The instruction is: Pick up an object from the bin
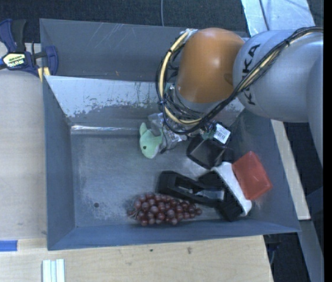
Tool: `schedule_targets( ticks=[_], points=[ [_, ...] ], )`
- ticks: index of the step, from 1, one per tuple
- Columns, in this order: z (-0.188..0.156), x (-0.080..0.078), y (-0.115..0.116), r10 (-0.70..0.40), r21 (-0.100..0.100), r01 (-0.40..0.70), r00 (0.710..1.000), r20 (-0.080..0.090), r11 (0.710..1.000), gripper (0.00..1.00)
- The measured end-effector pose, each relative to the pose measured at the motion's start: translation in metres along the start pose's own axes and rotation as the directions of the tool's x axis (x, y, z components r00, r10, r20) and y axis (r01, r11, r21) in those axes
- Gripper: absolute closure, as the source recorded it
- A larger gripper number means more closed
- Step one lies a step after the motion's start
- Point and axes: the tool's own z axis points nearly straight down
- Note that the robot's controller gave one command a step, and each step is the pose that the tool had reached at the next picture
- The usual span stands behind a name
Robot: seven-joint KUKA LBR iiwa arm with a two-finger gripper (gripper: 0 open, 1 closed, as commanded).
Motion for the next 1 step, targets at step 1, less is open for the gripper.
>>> schedule_targets(
  ticks=[1],
  points=[
    [-0.006, 0.0004, 0.0001, 0.001, -0.001, -0.001, 1.0, -0.002, 1.0, 1.0]
  ],
)
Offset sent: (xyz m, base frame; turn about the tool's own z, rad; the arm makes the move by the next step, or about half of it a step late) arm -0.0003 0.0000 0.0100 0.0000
